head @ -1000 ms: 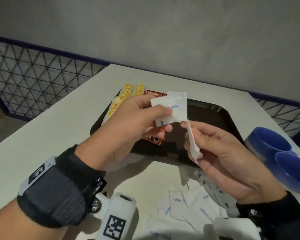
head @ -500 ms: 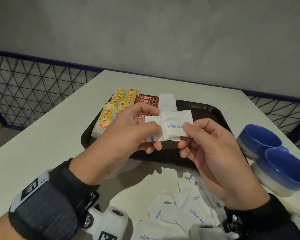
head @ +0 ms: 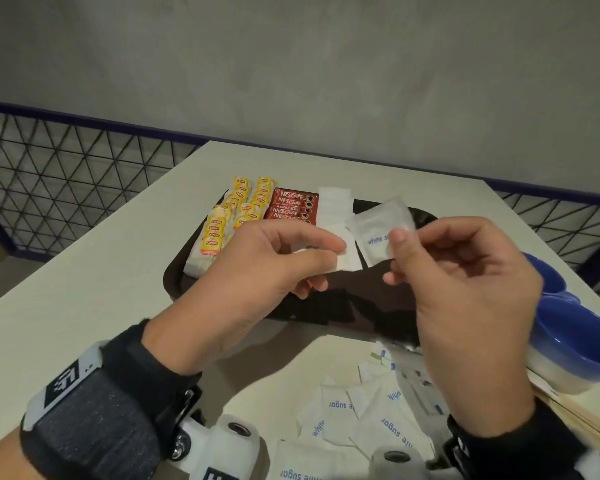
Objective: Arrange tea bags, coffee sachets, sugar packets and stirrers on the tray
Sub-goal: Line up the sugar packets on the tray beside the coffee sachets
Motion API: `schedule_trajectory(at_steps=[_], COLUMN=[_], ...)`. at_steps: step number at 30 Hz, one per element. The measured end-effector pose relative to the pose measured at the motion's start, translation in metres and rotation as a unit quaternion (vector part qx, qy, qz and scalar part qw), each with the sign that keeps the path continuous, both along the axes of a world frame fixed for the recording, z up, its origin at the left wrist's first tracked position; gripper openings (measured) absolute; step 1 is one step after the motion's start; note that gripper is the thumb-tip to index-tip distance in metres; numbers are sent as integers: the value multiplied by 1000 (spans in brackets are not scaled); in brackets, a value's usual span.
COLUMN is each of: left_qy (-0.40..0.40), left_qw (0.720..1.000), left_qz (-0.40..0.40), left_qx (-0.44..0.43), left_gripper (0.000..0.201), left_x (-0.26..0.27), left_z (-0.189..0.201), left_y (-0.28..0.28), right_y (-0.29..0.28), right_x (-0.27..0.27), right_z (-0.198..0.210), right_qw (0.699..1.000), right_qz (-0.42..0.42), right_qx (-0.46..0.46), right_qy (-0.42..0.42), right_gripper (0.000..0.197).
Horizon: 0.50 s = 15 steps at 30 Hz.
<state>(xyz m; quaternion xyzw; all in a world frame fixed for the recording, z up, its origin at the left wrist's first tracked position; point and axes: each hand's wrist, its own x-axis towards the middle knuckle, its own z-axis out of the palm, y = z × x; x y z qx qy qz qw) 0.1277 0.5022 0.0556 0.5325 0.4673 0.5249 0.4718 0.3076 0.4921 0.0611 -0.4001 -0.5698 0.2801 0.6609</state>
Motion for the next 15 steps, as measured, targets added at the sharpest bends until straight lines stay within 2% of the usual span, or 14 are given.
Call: schedule_trajectory(at_steps=[4, 6, 7, 10, 13, 15], left_qy=[-27, -71, -80, -52, -37, -43], left_qw=[997, 992, 990, 993, 997, 998], left_qz=[-68, -108, -118, -100, -53, -41], left_qx=[9, 11, 12, 31, 31, 26], left_gripper=[11, 25, 26, 7, 18, 17], left_x=[-1, -4, -4, -1, 3, 3], left_z=[-2, -2, -1, -1, -4, -5], left_y=[-1, -2, -2, -3, -1, -1], right_y=[-1, 1, 3, 4, 2, 4], right_x=[-6, -6, -5, -3, -3, -3], right_z=[-5, -8, -9, -9, -7, -6], right_qw=[990, 983, 982, 981, 982, 989], right_qz=[52, 67, 71, 114, 153, 124], right_qx=[34, 38, 40, 28, -7, -31], right_qy=[-126, -165, -172, -154, -115, -78], right_gripper=[10, 8, 9, 20, 29, 25])
